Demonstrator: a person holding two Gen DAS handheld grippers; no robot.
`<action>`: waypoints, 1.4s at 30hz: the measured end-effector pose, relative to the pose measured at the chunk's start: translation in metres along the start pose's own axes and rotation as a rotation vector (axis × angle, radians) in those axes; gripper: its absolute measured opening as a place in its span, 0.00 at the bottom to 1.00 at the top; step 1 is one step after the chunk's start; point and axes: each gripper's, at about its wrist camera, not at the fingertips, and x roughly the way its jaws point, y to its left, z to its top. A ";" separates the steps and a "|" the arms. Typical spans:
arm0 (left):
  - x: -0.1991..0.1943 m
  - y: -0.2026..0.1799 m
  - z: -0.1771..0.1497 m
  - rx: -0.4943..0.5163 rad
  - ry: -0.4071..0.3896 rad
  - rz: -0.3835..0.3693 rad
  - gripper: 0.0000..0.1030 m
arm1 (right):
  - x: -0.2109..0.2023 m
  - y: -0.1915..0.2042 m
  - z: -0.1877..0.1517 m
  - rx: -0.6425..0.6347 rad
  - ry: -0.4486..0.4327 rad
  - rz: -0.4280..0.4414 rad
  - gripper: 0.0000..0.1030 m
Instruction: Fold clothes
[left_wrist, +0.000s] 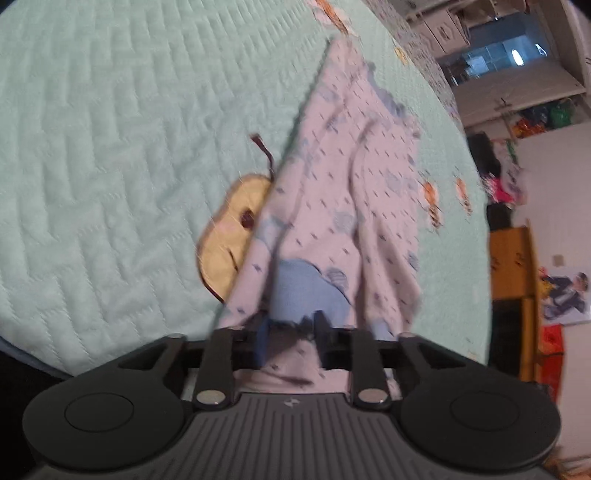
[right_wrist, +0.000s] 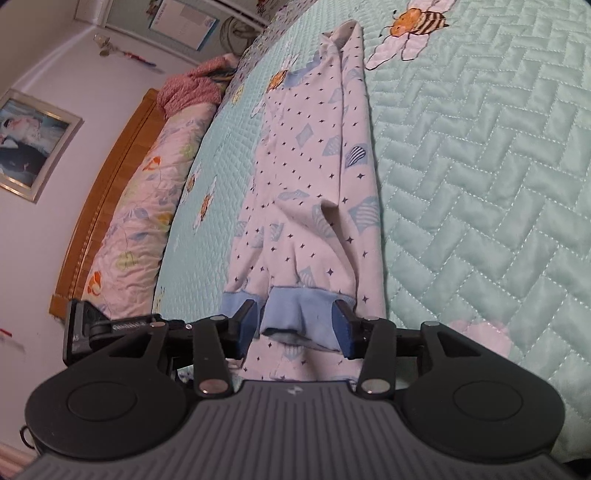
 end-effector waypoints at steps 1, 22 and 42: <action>-0.002 -0.001 0.000 0.002 0.005 -0.008 0.39 | -0.002 0.000 0.001 0.005 -0.005 0.011 0.46; 0.067 -0.099 -0.029 0.493 0.049 0.035 0.49 | 0.065 -0.022 0.150 0.130 -0.156 0.021 0.54; 0.073 -0.083 -0.010 0.388 0.111 -0.042 0.51 | 0.119 -0.034 0.197 0.066 0.047 -0.002 0.55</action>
